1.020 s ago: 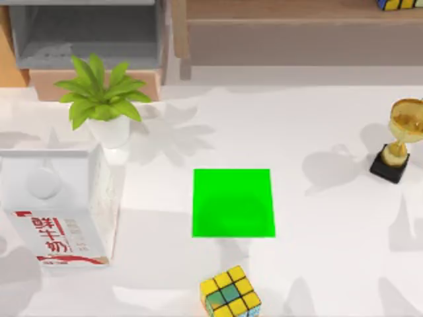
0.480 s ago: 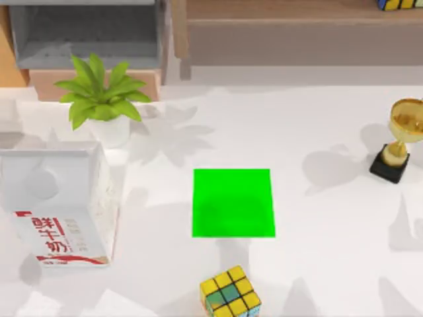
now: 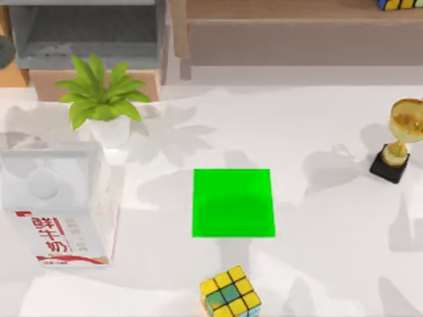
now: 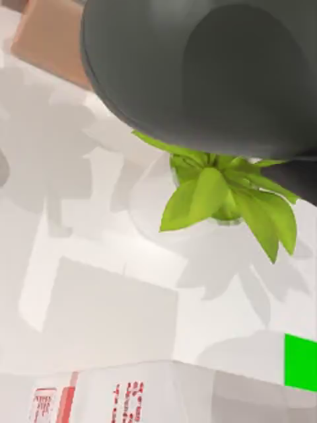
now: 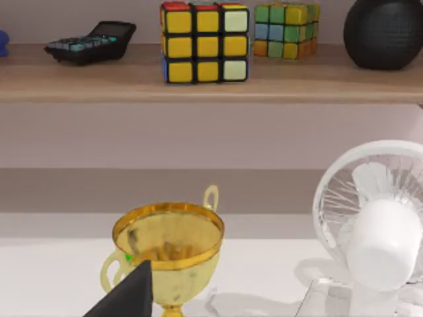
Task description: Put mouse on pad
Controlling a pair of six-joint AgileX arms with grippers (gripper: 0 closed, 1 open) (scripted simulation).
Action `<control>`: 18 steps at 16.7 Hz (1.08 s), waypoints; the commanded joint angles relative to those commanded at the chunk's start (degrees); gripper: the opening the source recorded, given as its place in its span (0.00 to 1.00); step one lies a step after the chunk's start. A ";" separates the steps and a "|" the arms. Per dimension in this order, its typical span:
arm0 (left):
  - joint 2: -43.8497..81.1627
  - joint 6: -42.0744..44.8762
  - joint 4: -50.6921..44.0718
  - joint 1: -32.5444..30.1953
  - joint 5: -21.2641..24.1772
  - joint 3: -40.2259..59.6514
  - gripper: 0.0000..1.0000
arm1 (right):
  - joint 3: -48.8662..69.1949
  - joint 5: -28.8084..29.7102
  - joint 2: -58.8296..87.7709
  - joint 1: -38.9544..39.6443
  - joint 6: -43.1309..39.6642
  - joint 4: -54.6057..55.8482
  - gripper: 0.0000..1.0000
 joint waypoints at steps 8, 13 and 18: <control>14.06 -52.36 -1.93 -19.46 -0.21 12.09 0.00 | 0.00 0.00 0.00 0.00 0.00 0.00 1.00; 23.56 -80.32 -2.04 -29.94 -0.89 15.08 0.00 | 0.00 0.00 0.00 0.00 0.00 0.00 1.00; 31.76 -101.61 -1.56 -37.40 -1.92 16.32 0.00 | 0.00 0.00 0.00 0.00 0.00 0.00 1.00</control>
